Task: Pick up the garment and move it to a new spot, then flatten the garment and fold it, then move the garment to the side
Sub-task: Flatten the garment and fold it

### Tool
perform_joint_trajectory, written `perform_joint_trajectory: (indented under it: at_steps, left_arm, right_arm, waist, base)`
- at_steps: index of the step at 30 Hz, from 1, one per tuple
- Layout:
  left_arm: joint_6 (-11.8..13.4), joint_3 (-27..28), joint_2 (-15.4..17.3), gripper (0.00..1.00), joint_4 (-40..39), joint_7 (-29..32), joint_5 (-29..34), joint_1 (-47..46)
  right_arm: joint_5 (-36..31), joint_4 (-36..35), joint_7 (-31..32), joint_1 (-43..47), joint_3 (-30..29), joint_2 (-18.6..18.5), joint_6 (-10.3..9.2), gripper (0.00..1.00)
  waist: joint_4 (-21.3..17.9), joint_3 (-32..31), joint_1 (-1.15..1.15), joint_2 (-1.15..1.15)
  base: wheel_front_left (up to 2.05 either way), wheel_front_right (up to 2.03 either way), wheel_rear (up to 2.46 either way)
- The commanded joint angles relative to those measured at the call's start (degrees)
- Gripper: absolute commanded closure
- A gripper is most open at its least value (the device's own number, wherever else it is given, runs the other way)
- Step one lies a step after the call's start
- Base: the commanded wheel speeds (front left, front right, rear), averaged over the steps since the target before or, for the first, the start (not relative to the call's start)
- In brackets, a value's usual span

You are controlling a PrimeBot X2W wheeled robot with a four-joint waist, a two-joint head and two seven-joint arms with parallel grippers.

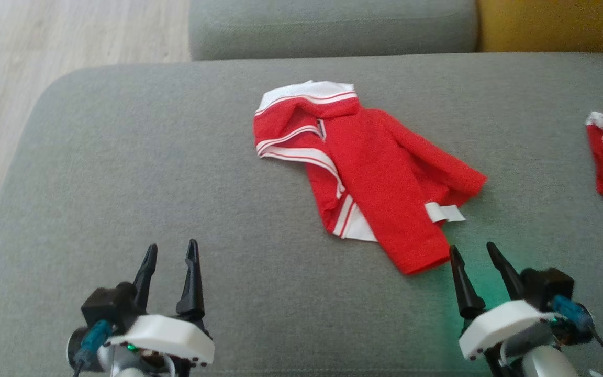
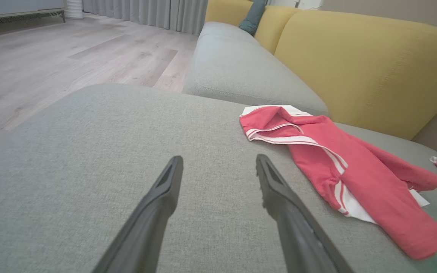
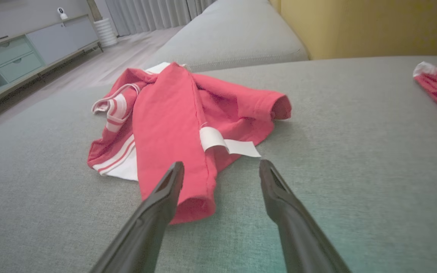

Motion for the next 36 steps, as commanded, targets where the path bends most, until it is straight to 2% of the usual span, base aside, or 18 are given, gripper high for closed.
perform_joint_trajectory:
  at_steps: [1, 7, 8, 9, 10, 11, 16, 20, 24, 26, 29, 36]
  left_arm:
    - [-0.08, 1.68, 0.47, 0.0, -1.89, -0.15, 0.55, -3.29]
    - [-0.14, 1.14, 0.09, 0.0, -1.37, -0.19, 0.63, -4.23]
    - [-0.17, 1.16, 0.08, 0.0, -1.26, -0.24, 0.59, -4.32]
    - [-0.17, 1.22, 0.08, 0.0, -1.19, -0.3, 0.55, -4.39]
    - [-0.17, 1.28, 0.08, 0.0, -1.11, -0.36, 0.51, -4.45]
    - [-0.17, 1.32, 0.07, 0.0, -1.03, -0.43, 0.48, -4.47]
    - [-0.19, 1.31, -0.03, 0.0, -0.85, -0.72, 0.38, -4.38]
    - [-0.07, 1.21, -0.42, 0.0, -0.8, -0.93, 0.27, -4.19]
    - [-0.22, 0.88, -0.97, 0.0, -0.62, -1.12, 0.16, -4.42]
    - [-0.42, 0.69, -1.26, 0.0, -0.47, -1.22, 0.16, -4.76]
    - [-0.93, 0.18, -1.7, 0.0, -0.26, -1.36, 0.33, -5.67]
    - [-2.11, -1.02, -2.63, 0.0, 0.68, -1.62, 0.85, -7.79]
  right_arm:
    - [0.22, -0.88, -0.39, -2.99, 1.51, -0.26, -0.05, 0.0]
    - [0.45, 10.05, -1.33, -7.0, 1.38, -0.26, -0.05, 0.0]
    - [0.58, 11.4, -1.77, -7.55, 1.53, -0.26, -0.05, 0.02]
    - [0.73, 12.46, -2.22, -8.06, 1.76, -0.26, -0.05, 0.45]
    - [0.9, 13.39, -2.65, -8.54, 2.04, -0.26, -0.05, 0.64]
    - [1.03, 14.16, -3.03, -8.93, 2.29, -0.26, -0.05, 1.0]
    - [0.12, 11.52, -6.46, -10.98, 0.8, -0.26, -0.05, 1.0]
    - [-3.53, 1.52, -6.7, -13.73, -3.44, -0.26, -0.05, 1.0]
    - [-9.4, -9.57, -2.11, -18.73, -7.32, -1.09, -0.05, 1.0]
    - [-11.15, -12.16, 1.16, -22.03, -7.78, -3.61, -0.05, 1.0]
    - [-12.78, -12.07, 5.6, -27.68, -8.03, -8.79, -0.05, 1.0]
    - [-17.06, -1.84, 10.97, -40.42, -8.88, -21.15, -0.05, 1.0]
  waist:
    - [1.08, 0.99, 0.0, 0.0]
    - [4.19, 3.05, 0.0, 0.0]
    - [4.58, 3.28, 0.0, 0.0]
    - [4.87, 3.53, 0.0, 0.0]
    - [5.1, 3.66, 0.0, 0.0]
    - [5.27, 3.75, 0.0, 0.0]
    - [5.65, 4.02, 0.0, 0.0]
    - [5.44, 4.37, 0.0, 0.0]
    - [5.4, 5.15, 0.0, 0.0]
    - [5.64, 5.7, 0.0, 0.0]
    - [6.62, 6.82, 0.0, 0.0]
    - [10.59, 9.92, 0.0, 0.0]
  base:
    - [0.0, 0.0, 0.0]
    - [0.0, 0.0, 0.0]
    - [0.0, 0.0, 0.0]
    - [0.0, 0.0, 0.0]
    - [0.0, 0.0, 0.0]
    - [0.0, 0.0, 0.0]
    - [0.0, 0.0, 0.0]
    - [0.0, 0.0, 0.0]
    - [0.0, 0.0, 0.0]
    - [0.0, 0.0, 0.0]
    - [0.0, 0.0, 0.0]
    - [0.0, 0.0, 0.0]
